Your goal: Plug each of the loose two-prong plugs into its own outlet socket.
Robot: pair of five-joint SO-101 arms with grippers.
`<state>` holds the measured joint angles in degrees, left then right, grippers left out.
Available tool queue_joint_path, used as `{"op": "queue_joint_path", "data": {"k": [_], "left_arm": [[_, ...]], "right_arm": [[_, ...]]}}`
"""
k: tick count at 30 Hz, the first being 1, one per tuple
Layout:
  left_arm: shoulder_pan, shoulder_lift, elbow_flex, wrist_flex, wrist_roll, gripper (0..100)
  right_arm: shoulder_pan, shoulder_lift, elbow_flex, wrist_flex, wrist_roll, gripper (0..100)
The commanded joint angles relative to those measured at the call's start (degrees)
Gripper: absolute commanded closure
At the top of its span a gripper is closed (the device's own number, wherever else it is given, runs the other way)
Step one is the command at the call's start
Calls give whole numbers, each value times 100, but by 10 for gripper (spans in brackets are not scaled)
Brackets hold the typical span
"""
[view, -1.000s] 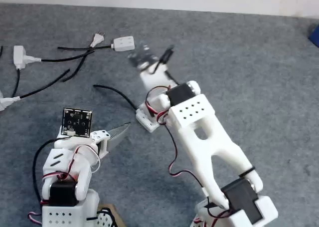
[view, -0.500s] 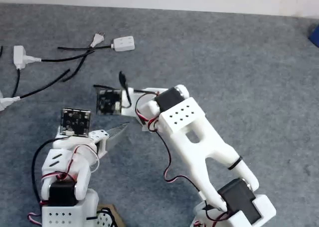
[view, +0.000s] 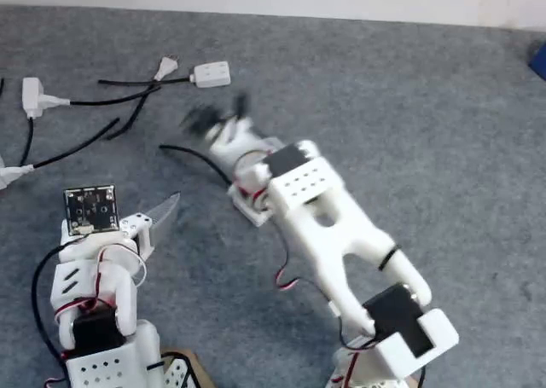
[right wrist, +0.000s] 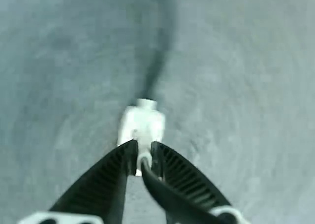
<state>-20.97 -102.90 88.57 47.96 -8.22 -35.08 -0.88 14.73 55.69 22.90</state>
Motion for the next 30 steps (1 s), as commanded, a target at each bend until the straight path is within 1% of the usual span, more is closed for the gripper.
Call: {"op": "queue_joint_path", "data": {"k": [1, 4, 7, 11, 13, 14, 16, 20, 22, 26, 30], "left_arm": [[40, -31, -31, -141, 9, 551], [40, -22, -31, -141, 9, 551], [40, -13, -22, -141, 9, 551], [40, -4, -22, -141, 9, 551], [48, 4, -22, -141, 9, 551], [48, 4, -22, -141, 9, 551], [48, 4, -4, -141, 9, 551], [180, -40, 110, -141, 9, 551], [215, -40, 119, -141, 9, 551], [215, -40, 119, -141, 9, 551], [224, -40, 119, -141, 9, 551]], "right_arm": [[699, -101, -400, -57, -2382, 991], [927, -66, -470, 198, -3341, 990], [901, -84, -462, 259, -4290, 989], [673, -84, -479, 251, -5855, 988], [462, -92, -497, 268, -6505, 988], [365, -92, -497, 365, -6699, 988], [154, -92, -505, 576, -6848, 988], [-92, -84, -505, 752, -6857, 992], [-66, -84, -505, 734, -6884, 992], [136, -84, -505, 708, -7297, 992], [312, -66, -470, 382, -7402, 992]]}}
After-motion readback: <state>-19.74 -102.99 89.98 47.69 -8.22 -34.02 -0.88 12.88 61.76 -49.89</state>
